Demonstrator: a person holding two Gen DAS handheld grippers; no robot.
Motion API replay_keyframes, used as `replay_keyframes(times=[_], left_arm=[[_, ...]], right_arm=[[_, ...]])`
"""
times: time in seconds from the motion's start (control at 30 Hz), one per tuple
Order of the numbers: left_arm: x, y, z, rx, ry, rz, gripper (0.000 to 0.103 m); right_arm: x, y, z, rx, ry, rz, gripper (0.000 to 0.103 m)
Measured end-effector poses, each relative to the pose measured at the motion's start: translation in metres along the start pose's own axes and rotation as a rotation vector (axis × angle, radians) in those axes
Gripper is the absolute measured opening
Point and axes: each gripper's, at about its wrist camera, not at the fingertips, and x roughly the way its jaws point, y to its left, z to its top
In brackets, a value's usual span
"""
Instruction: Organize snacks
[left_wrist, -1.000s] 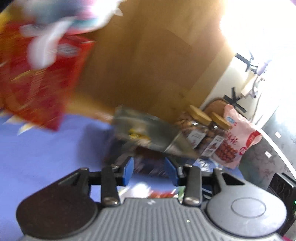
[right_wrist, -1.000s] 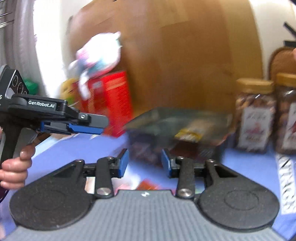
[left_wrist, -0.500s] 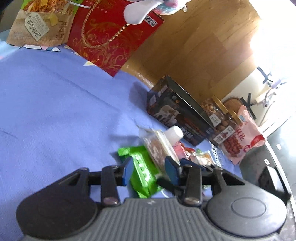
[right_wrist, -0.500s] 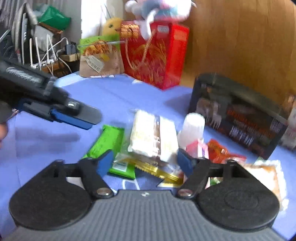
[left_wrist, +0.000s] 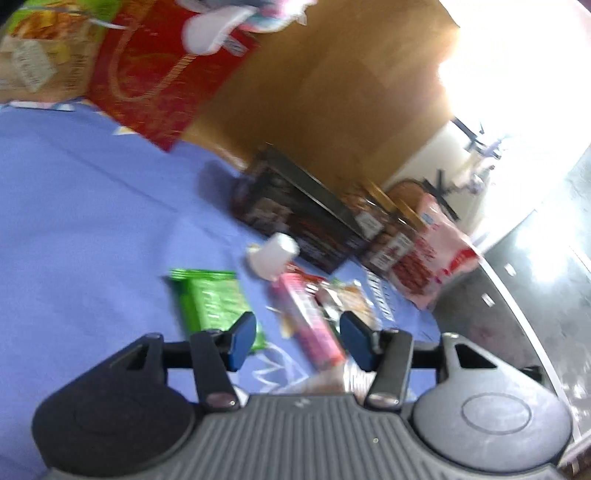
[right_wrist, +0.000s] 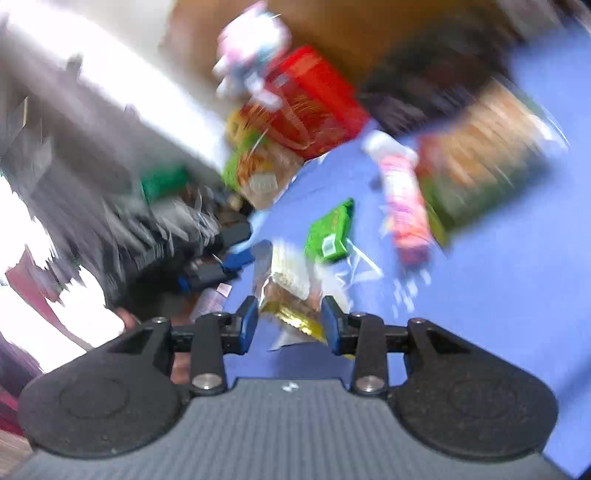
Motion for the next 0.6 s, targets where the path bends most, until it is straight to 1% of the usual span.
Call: replay_keyframes(times=[0.03, 0.07, 0.13, 0.2, 0.3, 0.4, 0.47, 0.53, 0.6], left_arm=[[0.005, -0.005, -0.002, 0.011, 0.011, -0.012, 0.052], [0.010, -0.010, -0.004, 0.022, 0.024, -0.022, 0.052], [0.019, -0.018, -0.008, 0.039, 0.045, -0.025, 0.052], [0.024, -0.024, -0.013, 0.057, 0.058, -0.021, 0.052], [0.020, -0.026, -0.017, 0.062, 0.044, 0.002, 0.053], [0.011, -0.020, -0.016, 0.035, 0.025, 0.017, 0.054], [0.008, -0.015, -0.015, 0.016, 0.008, 0.047, 0.055], [0.007, -0.011, -0.013, -0.001, 0.014, 0.045, 0.056], [0.006, -0.011, -0.014, 0.010, 0.014, 0.053, 0.056]], right_arm=[[-0.009, -0.008, -0.001, 0.033, -0.044, -0.035, 0.044], [-0.018, -0.012, -0.003, 0.049, -0.093, -0.064, 0.052], [-0.030, -0.009, -0.006, 0.036, -0.174, -0.137, 0.054], [-0.036, 0.003, -0.012, -0.046, -0.223, -0.196, 0.054], [-0.035, 0.020, -0.021, -0.165, -0.223, -0.214, 0.054], [-0.036, 0.028, -0.026, -0.271, -0.240, -0.259, 0.055], [-0.030, 0.028, -0.028, -0.301, -0.261, -0.271, 0.055], [-0.028, 0.029, -0.029, -0.317, -0.275, -0.278, 0.055], [-0.030, 0.027, -0.031, -0.324, -0.263, -0.258, 0.056]])
